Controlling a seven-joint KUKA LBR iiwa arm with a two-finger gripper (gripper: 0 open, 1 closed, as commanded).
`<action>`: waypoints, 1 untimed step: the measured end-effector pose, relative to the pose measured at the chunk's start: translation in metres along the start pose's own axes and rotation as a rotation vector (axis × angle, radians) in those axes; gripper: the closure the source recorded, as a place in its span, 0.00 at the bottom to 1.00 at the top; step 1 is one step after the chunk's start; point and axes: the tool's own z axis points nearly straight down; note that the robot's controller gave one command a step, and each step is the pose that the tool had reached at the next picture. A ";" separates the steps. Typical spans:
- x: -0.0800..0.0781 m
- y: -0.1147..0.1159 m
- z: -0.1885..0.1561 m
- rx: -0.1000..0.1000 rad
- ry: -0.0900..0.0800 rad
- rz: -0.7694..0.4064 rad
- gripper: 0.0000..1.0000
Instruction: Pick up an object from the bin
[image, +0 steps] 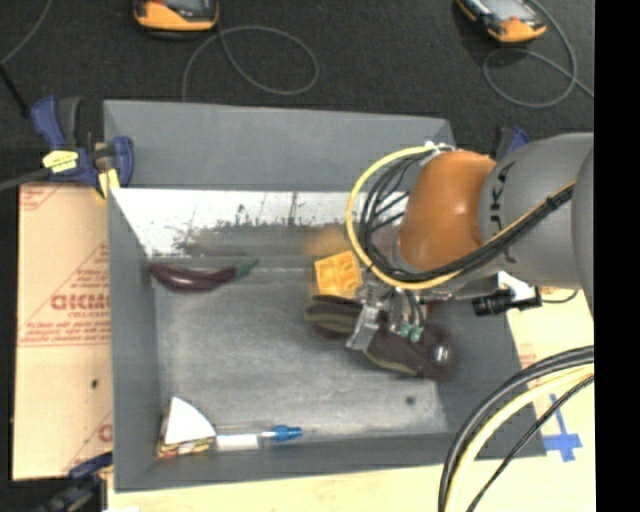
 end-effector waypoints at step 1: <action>0.000 0.000 -0.019 0.000 0.001 -0.002 1.00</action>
Offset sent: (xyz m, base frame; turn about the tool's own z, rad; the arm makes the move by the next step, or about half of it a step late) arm 0.0001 0.0000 0.0224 0.0000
